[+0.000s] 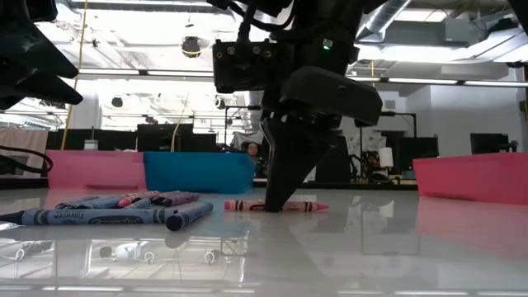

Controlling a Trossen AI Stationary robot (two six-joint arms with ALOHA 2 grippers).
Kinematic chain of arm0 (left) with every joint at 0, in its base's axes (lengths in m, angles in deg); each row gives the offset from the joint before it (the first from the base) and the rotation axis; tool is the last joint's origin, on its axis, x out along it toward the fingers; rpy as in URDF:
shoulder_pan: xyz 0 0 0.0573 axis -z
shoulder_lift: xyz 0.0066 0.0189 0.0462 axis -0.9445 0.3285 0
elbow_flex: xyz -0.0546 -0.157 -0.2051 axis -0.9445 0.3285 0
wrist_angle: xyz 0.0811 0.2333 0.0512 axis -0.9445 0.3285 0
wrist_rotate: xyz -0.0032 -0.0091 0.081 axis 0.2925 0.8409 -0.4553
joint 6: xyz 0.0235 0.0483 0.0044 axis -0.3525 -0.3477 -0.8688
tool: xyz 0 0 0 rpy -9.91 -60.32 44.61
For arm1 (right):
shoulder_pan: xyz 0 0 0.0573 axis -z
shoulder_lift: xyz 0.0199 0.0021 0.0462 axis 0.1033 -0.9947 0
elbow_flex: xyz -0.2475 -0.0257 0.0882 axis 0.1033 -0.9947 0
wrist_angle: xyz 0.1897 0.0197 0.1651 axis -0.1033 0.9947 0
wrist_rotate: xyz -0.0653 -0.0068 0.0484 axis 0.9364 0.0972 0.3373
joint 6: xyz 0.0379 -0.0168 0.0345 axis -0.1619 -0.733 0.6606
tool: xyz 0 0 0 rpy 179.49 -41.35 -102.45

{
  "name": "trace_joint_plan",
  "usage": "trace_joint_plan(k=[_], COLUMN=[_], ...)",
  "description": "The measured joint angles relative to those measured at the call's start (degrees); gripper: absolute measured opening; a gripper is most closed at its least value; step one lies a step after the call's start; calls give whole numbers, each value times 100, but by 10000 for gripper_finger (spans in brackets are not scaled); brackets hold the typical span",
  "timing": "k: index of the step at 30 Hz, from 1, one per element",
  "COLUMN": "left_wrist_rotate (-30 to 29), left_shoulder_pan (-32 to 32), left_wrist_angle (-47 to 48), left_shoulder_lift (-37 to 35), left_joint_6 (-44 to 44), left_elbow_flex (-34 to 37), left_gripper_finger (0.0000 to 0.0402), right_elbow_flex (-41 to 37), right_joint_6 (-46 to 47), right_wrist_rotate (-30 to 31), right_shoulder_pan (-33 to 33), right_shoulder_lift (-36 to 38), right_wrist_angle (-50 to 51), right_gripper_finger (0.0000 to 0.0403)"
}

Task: Sort crayons
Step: Put the pink crayon into the yellow bin

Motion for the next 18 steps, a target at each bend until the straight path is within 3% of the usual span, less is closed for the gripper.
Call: trace_joint_plan(k=[8,18], left_wrist_rotate=[0,0], left_shoulder_pan=[-1,0], left_wrist_angle=[0,2], left_shoulder_lift=[0,0], left_joint_6=[0,0], left_elbow_flex=[-1,-2], left_gripper_finger=[199,199], right_elbow_flex=[473,763], right_joint_6=[239,1423], right_wrist_rotate=[20,24], right_shoulder_pan=[-165,-443], right_shoulder_lift=[-29,-27], right_wrist_angle=[802,2243], right_gripper_finger=[5,4])
